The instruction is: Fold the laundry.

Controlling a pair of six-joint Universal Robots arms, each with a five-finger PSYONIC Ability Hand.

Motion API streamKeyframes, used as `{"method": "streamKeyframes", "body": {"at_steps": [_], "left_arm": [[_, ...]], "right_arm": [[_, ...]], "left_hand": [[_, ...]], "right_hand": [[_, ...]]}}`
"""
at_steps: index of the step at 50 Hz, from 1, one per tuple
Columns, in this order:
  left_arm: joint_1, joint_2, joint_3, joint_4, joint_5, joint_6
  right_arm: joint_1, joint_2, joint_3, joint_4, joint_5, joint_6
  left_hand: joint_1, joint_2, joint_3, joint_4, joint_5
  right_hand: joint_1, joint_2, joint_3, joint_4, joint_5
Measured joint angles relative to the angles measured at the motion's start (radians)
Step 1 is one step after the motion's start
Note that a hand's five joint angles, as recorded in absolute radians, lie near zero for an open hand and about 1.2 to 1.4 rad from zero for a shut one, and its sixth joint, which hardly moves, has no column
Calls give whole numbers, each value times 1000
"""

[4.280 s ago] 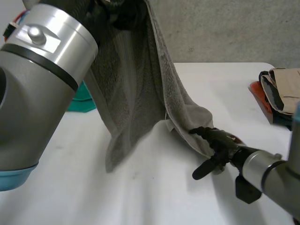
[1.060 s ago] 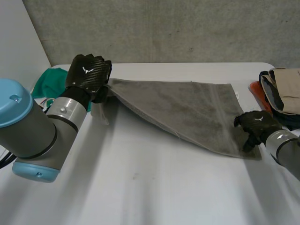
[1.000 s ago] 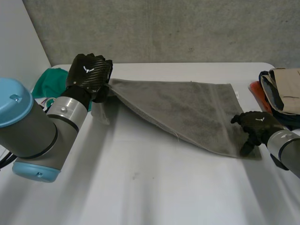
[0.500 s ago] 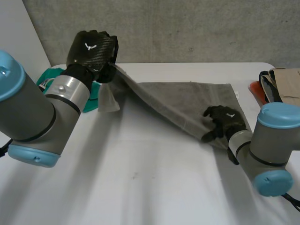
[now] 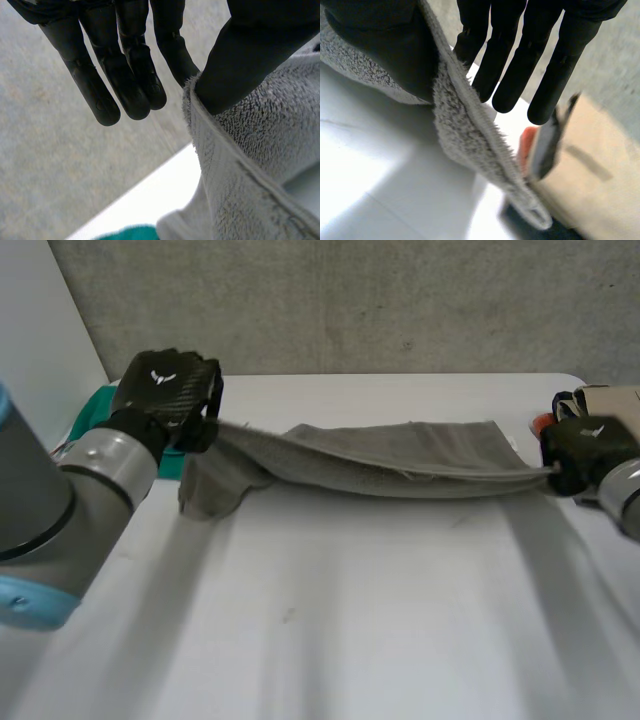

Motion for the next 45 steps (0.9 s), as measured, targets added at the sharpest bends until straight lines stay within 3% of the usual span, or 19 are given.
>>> {"method": "streamKeyframes", "body": {"at_steps": [8, 11, 15, 22, 26, 30, 32, 33, 36, 39, 42, 45], "left_arm": [[49, 140, -23, -215, 4, 63], [80, 204, -22, -322, 14, 132], [96, 211, -27, -352, 26, 169], [114, 21, -16, -336, 43, 223], [106, -207, 135, -276, 43, 248], [95, -320, 311, -188, 45, 248], [86, -363, 436, -62, 47, 234], [84, -368, 456, -29, 47, 229], [81, -376, 561, 257, 42, 179], [87, -360, 593, 459, 35, 138], [101, -342, 600, 552, 28, 110], [113, -332, 592, 546, 23, 98]], "right_arm": [[-76, -174, -151, 396, -72, -270], [-104, -218, -273, 623, -98, -401], [-110, -212, -318, 695, -105, -430], [-94, -9, -389, 733, -92, -431], [-24, 201, -561, 689, -62, -351], [37, 307, -748, 601, -29, -232], [74, 349, -883, 486, 4, -119], [79, 354, -905, 458, 11, -96], [107, 360, -1013, 219, 72, 68], [114, 341, -1028, 42, 115, 156], [115, 312, -1002, -102, 145, 205], [114, 296, -973, -151, 152, 214]], "left_hand": [[0, 0, 0, 0, 0], [0, 0, 0, 0, 0], [0, 0, 0, 0, 0], [0, 0, 0, 0, 0], [0, 0, 0, 0, 0], [0, 1, 1, 0, 0], [0, 1, 1, 0, 0], [0, 1, 1, 1, 0], [0, 1, 1, 1, 0], [0, 1, 1, 1, 0], [0, 1, 1, 2, 0], [0, 1, 1, 3, 0]], "right_hand": [[0, 0, 2, 0, 0], [0, 0, 2, 0, 1], [2, 0, 2, 0, 6], [2, 0, 2, 0, 6], [2, 0, 2, 1, 15], [2, 1, 3, 1, 19], [2, 1, 3, 2, 20], [2, 1, 3, 2, 20], [2, 1, 3, 2, 20], [2, 1, 3, 2, 20], [2, 1, 3, 2, 22], [2, 1, 3, 2, 21]]}}
